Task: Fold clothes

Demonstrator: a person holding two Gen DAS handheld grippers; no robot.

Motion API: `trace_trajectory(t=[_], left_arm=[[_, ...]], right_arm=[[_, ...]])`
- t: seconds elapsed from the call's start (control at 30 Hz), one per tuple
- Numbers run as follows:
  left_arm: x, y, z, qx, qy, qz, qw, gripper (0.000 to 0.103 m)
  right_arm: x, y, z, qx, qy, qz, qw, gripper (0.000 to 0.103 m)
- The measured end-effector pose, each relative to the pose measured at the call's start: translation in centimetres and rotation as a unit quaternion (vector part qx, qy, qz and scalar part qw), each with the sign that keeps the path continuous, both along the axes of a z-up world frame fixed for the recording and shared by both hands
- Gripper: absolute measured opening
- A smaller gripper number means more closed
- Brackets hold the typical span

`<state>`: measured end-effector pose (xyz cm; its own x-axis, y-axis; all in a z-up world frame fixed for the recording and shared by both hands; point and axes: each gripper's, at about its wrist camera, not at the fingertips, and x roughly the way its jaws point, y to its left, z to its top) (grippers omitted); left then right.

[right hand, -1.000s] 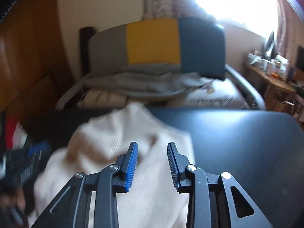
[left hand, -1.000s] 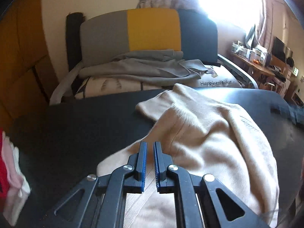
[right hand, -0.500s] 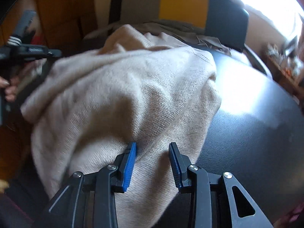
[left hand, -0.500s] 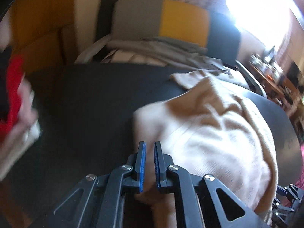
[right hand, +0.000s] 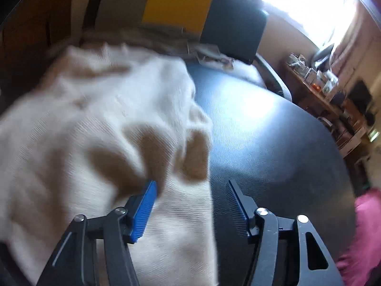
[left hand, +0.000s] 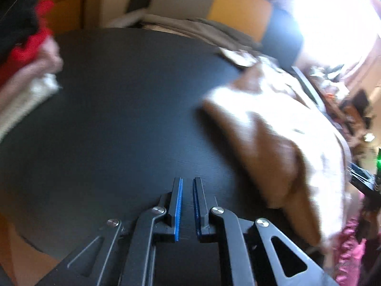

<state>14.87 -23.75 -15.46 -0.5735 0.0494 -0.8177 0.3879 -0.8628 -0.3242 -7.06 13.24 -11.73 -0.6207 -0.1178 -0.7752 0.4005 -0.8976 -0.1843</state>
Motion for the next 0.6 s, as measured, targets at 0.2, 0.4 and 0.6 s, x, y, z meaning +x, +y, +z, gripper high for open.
trace_trajectory(t=[0.2, 0.4, 0.6], left_arm=[[-0.8, 5.2, -0.8, 0.034, 0.016, -0.034, 0.9987, 0.008], [-0.5, 4.8, -0.6, 0.095, 0.039, 0.004, 0.9947, 0.014], [0.8, 5.6, -0.6, 0.096, 0.044, 0.009, 0.9944, 0.023]], right_arm=[[4.4, -0.2, 0.4, -0.033, 0.005, 0.049, 0.998, 0.064], [4.8, 1.2, -1.8, -0.045, -0.015, 0.024, 0.999, 0.064], [4.9, 3.4, -3.2, -0.076, -0.037, -0.009, 0.996, 0.067]])
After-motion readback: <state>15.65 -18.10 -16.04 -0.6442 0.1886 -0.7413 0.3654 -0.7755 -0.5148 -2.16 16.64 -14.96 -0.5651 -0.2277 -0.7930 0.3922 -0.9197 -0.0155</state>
